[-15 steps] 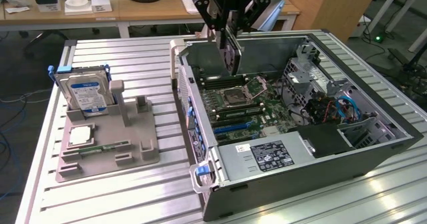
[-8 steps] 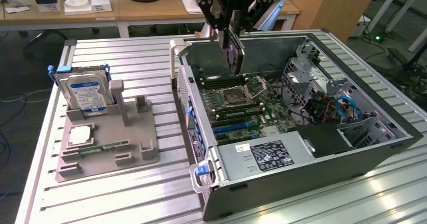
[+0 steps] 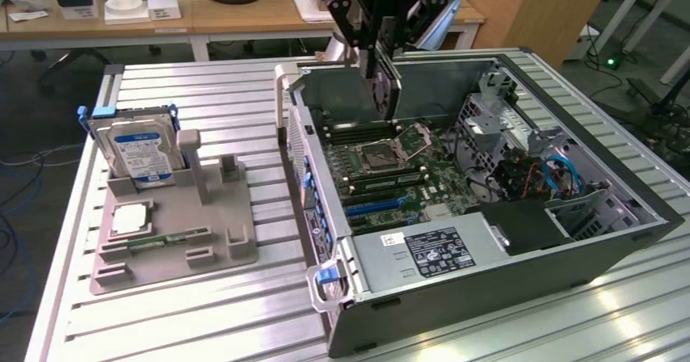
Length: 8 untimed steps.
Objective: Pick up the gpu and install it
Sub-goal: 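Pick up the gpu and move the gpu toward the slot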
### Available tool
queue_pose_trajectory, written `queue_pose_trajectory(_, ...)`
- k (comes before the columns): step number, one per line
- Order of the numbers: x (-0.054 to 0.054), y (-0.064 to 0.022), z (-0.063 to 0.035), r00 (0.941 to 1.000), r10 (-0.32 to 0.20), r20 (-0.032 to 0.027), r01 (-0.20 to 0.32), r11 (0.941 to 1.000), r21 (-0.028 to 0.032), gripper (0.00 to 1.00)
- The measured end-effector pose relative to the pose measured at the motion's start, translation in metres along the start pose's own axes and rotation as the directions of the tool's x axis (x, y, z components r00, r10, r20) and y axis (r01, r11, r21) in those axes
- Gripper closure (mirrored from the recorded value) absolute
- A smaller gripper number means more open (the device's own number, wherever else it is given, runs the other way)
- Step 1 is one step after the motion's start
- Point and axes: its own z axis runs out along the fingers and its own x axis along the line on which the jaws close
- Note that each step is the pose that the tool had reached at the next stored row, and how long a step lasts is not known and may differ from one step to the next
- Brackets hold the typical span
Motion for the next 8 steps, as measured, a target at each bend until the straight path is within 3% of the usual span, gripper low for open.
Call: queue_pose_trajectory(8,-0.0084,0.0002,0.0003,1.0000,-0.002,0.0000,0.002,1.0000,0.0000,0.73)
